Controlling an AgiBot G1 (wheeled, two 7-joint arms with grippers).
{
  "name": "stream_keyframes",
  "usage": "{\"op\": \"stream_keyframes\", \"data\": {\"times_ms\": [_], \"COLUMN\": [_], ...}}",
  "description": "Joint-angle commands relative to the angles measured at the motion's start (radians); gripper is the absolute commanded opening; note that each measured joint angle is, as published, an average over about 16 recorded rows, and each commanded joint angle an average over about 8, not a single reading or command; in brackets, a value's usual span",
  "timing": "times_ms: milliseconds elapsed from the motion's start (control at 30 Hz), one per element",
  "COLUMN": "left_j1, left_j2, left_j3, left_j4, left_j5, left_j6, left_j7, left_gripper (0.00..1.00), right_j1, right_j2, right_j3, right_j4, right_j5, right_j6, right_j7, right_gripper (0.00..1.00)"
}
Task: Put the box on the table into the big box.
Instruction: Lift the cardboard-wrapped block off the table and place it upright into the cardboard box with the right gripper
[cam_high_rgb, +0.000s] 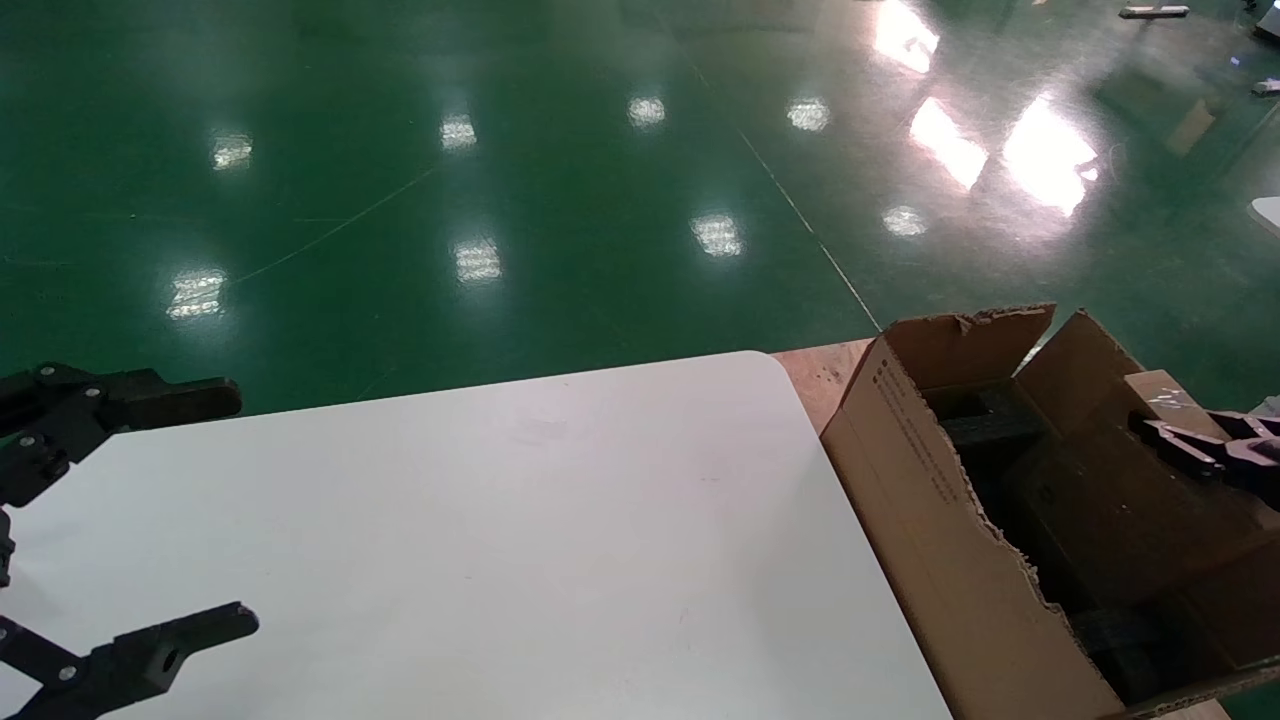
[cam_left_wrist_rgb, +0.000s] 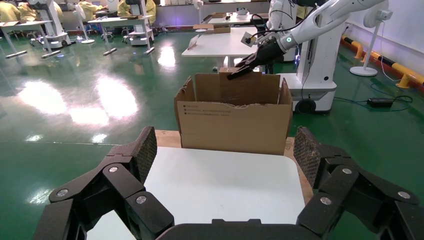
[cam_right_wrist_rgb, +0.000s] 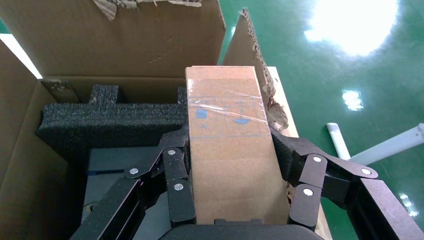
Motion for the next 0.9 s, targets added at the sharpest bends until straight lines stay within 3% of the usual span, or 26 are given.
{"op": "stream_keyframes", "data": {"times_ms": [33,500,900], "left_j1": [0.0,0.0,0.0], "left_j2": [0.0,0.0,-0.001], "left_j3": [0.0,0.001,0.001], "left_j4": [0.0,0.0,0.0], "left_j5": [0.0,-0.001,-0.001], "left_j6": [0.0,0.0,-0.001], "left_j7": [0.0,0.0,0.001], "left_gripper": [1.0,1.0,1.0], "right_j1": [-0.008,-0.04,0.07], "right_j2": [-0.005,-0.074,-0.141], "right_j3": [-0.004,-0.019,0.006], "right_j4": [-0.011,-0.101,-0.177], "right_j5": [0.006,0.021,-0.04], "right_j6": [-0.004,-0.024,-0.057], "right_j7": [-0.002,0.001,-0.01], "right_gripper": [0.0,0.0,0.0]}}
